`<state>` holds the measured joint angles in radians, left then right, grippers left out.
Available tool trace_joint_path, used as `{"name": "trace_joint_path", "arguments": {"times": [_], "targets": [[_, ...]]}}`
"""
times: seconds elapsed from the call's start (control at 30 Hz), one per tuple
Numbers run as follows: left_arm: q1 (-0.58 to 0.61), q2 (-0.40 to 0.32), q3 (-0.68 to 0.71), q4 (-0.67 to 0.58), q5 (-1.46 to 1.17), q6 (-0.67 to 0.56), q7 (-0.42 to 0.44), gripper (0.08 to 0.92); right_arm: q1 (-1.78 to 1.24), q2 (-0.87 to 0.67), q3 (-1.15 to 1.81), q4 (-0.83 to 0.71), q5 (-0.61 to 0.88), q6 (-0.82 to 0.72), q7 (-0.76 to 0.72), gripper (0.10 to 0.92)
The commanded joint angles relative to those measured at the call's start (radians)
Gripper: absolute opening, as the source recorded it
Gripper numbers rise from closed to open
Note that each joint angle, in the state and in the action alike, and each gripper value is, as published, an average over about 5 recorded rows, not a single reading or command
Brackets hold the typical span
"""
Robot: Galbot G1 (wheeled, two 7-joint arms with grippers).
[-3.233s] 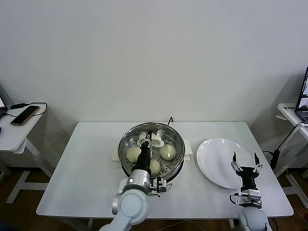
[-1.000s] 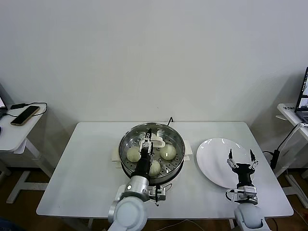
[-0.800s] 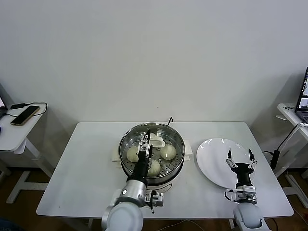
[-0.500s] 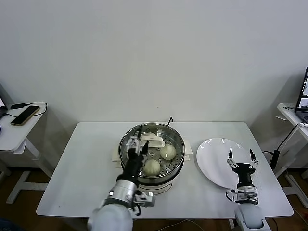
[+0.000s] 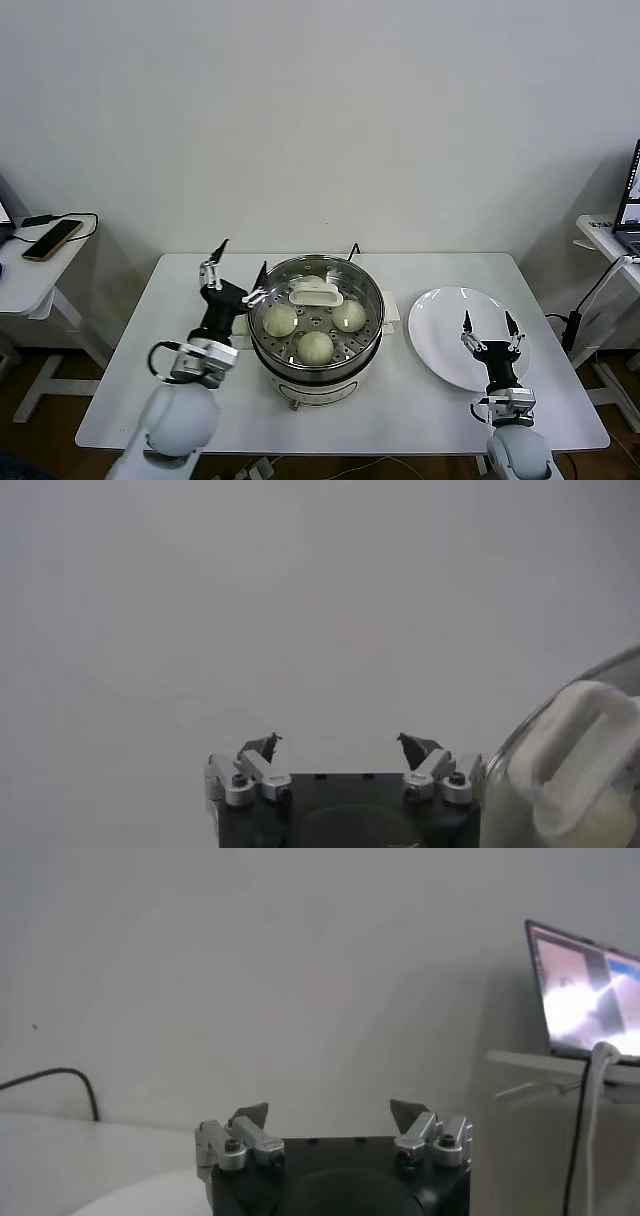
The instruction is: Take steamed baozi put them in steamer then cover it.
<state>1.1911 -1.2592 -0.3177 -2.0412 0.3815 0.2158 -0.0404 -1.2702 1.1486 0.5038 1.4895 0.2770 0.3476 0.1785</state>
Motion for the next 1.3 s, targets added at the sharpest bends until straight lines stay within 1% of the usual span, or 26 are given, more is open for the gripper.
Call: {"name": "trace_joint_path", "arguments": {"times": [0.03, 0.27, 0.6, 1.3], "targets": [[0.036, 0.001, -0.202, 0.262, -0.447, -0.323, -0.003, 0.823, -0.030, -0.008, 0.001, 0.055, 0.097, -0.044, -0.063, 0.823], [0.077, -0.016, -0.206, 0.276, -0.436, -0.351, 0.015, 0.823, -0.051, 0.000, 0.025, 0.050, 0.138, -0.025, -0.104, 0.823], [0.098, -0.023, -0.207, 0.297, -0.403, -0.404, 0.016, 0.823, -0.058, 0.002, 0.021, 0.054, 0.133, -0.026, -0.105, 0.823], [0.137, -0.026, -0.222, 0.298, -0.385, -0.429, 0.019, 0.823, -0.101, 0.006, 0.037, 0.071, 0.123, -0.041, -0.103, 0.823]]}}
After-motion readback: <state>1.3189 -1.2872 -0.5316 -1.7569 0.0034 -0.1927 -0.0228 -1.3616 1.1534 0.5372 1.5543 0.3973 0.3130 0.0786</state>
